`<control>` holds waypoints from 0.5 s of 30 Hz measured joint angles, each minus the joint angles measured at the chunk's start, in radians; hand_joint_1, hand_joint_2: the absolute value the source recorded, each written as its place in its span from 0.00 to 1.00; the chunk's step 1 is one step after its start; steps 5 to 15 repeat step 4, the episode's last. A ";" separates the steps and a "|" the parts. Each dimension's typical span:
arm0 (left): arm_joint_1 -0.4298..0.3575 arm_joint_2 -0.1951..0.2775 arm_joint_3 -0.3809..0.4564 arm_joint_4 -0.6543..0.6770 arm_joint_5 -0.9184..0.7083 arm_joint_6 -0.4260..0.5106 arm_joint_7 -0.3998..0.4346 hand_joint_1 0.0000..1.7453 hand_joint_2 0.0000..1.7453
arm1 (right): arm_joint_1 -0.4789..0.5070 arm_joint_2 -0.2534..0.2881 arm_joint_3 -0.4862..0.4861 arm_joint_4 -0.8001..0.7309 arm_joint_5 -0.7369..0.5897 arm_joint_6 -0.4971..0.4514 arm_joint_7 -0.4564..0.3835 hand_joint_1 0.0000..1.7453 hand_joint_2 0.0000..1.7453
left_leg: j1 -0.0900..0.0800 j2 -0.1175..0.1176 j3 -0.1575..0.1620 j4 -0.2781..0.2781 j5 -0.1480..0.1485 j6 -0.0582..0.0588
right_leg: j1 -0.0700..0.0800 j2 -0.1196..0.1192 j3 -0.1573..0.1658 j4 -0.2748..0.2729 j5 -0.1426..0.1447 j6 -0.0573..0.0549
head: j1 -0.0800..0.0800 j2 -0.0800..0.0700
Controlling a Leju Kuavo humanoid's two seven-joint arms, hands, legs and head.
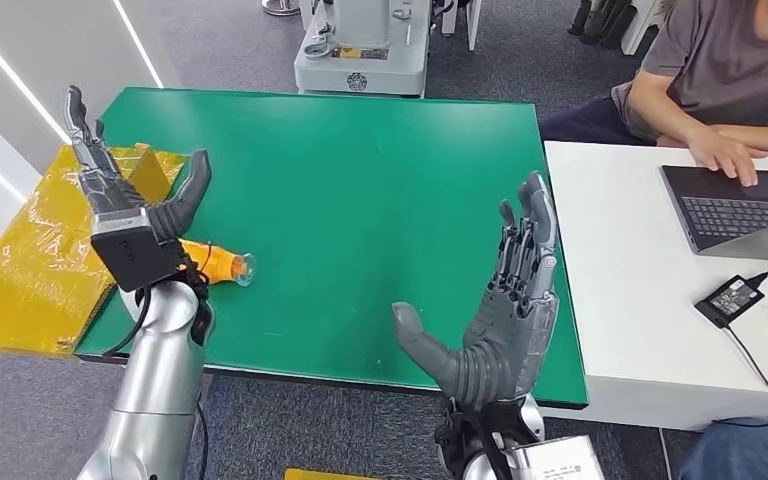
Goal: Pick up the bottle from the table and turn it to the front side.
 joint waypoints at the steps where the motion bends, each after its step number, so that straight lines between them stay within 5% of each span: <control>1: 0.015 -0.007 -0.029 -0.032 0.048 -0.023 0.000 0.00 1.00 | -0.001 0.000 0.000 0.002 -0.002 0.000 0.000 0.00 1.00 | 0.000 0.000 0.000 0.000 0.000 0.000 | 0.000 0.000 0.000 0.000 0.000 0.000 | 0.000 0.000; 4: 0.048 -0.024 -0.091 -0.099 0.127 -0.069 0.000 0.00 1.00 | -0.005 0.000 0.000 0.007 -0.004 0.000 0.000 0.00 1.00 | 0.000 0.000 0.000 0.000 0.000 0.000 | 0.000 0.000 0.000 0.000 0.000 0.000 | 0.000 0.000; 15: 0.048 -0.024 -0.091 -0.099 0.127 -0.069 0.000 0.00 1.00 | -0.005 0.000 0.000 0.007 -0.004 0.000 0.000 0.00 1.00 | 0.000 0.000 0.000 0.000 0.000 0.000 | 0.000 0.000 0.000 0.000 0.000 0.000 | 0.000 0.000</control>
